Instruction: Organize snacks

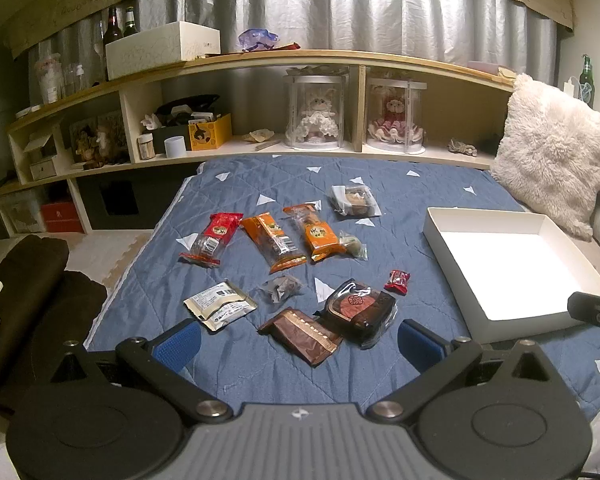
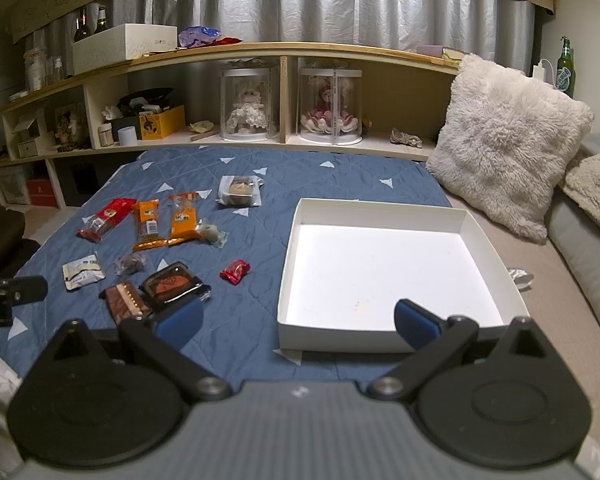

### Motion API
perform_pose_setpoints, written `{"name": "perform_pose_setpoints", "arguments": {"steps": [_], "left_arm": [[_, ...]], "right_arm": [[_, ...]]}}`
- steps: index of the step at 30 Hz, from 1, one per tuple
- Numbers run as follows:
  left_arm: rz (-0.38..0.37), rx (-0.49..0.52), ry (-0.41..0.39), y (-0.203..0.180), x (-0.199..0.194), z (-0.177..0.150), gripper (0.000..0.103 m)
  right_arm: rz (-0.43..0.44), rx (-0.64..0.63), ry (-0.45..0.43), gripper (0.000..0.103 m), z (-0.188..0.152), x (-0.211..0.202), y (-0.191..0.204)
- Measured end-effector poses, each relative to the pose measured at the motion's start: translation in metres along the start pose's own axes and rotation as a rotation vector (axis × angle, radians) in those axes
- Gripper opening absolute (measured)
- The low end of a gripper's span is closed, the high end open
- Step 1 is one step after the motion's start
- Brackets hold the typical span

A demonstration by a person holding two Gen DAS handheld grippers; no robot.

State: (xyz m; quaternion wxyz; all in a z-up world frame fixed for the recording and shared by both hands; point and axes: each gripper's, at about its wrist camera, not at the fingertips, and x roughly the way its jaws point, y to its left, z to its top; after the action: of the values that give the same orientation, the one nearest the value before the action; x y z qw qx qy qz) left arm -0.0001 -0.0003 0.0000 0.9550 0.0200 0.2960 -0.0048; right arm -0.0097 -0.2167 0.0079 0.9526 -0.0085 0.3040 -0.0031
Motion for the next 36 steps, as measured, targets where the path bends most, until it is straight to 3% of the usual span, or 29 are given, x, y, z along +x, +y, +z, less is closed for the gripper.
{"name": "perform_pose_setpoints", "arguments": {"steps": [36], "left_arm": [[-0.003,-0.005,0.001,-0.0046,0.0004,0.0000,0.103]], "right_arm": [[-0.002,0.001,0.000,0.102,0.0001,0.0003,-0.0008]]}}
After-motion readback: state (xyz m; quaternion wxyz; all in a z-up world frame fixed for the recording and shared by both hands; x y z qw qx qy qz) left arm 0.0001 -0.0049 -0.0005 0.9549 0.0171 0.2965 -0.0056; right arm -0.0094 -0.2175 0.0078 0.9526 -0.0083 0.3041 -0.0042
